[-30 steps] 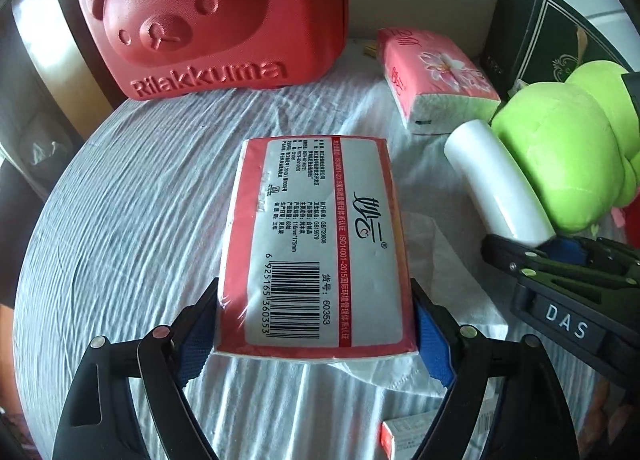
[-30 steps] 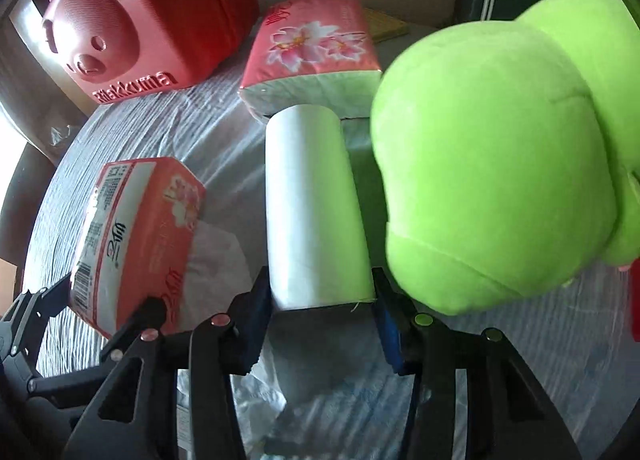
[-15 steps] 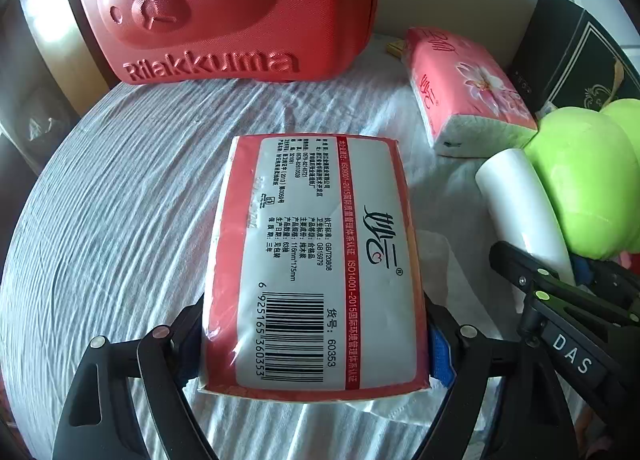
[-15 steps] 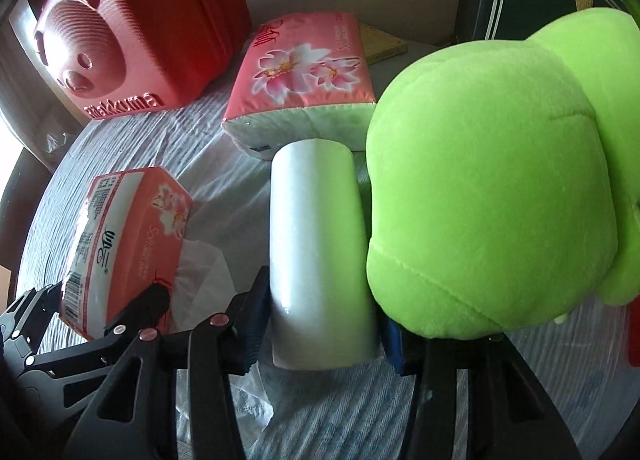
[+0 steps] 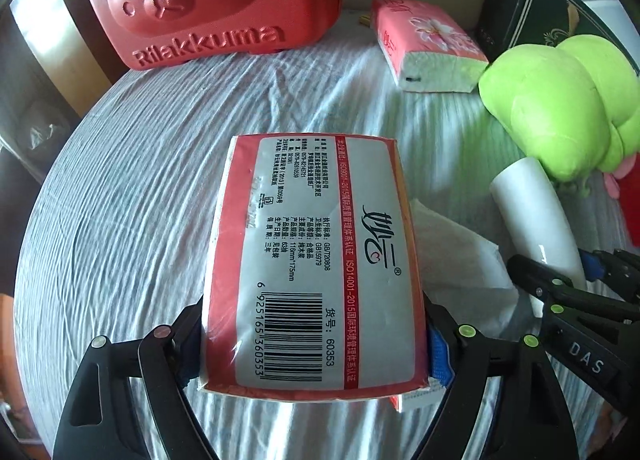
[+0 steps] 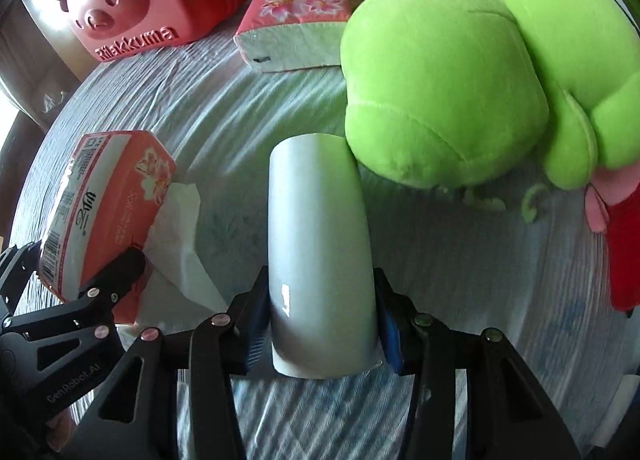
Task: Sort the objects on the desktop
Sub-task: 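Carry the tissue pack with the left tool while the right tool carries the white roll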
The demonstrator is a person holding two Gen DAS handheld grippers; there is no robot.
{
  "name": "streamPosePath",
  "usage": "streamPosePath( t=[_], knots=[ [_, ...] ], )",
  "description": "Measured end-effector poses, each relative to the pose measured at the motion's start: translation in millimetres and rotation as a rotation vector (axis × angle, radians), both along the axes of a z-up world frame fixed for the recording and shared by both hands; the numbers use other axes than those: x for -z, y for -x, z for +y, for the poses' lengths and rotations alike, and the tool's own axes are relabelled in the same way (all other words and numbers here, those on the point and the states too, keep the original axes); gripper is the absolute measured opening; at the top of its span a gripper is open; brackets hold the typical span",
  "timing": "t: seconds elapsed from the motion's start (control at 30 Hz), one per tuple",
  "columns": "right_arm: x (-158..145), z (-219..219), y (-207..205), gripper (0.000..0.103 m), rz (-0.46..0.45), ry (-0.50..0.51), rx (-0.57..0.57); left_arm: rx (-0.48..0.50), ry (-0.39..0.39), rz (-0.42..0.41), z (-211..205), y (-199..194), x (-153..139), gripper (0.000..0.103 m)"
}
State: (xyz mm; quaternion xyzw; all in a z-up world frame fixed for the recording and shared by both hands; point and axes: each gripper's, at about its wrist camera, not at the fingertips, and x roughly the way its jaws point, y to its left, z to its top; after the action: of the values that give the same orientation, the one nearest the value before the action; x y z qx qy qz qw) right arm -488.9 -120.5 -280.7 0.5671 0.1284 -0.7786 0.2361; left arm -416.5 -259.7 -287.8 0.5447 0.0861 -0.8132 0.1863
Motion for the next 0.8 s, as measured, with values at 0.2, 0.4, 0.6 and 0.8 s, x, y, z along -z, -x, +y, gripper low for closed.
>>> streamPosePath(
  t=[0.2, 0.4, 0.6, 0.8],
  knots=[
    [-16.9, 0.6, 12.3, 0.086, 0.053, 0.021, 0.033, -0.039, -0.006, -0.014, -6.5, 12.8, 5.7, 0.085],
    [2.9, -10.2, 11.6, 0.066, 0.061, -0.03, 0.007, -0.021, 0.044, 0.011, 1.1, 9.9, 7.9, 0.083],
    [-1.4, -6.9, 1.2, 0.047, 0.074, -0.01, 0.019, 0.001, 0.085, 0.095, 14.8, -16.7, -37.0, 0.083],
    [-45.3, 3.4, -32.8, 0.046, 0.148, 0.046, 0.037, 0.024, 0.112, 0.19, 31.7, -57.1, -95.2, 0.083]
  ],
)
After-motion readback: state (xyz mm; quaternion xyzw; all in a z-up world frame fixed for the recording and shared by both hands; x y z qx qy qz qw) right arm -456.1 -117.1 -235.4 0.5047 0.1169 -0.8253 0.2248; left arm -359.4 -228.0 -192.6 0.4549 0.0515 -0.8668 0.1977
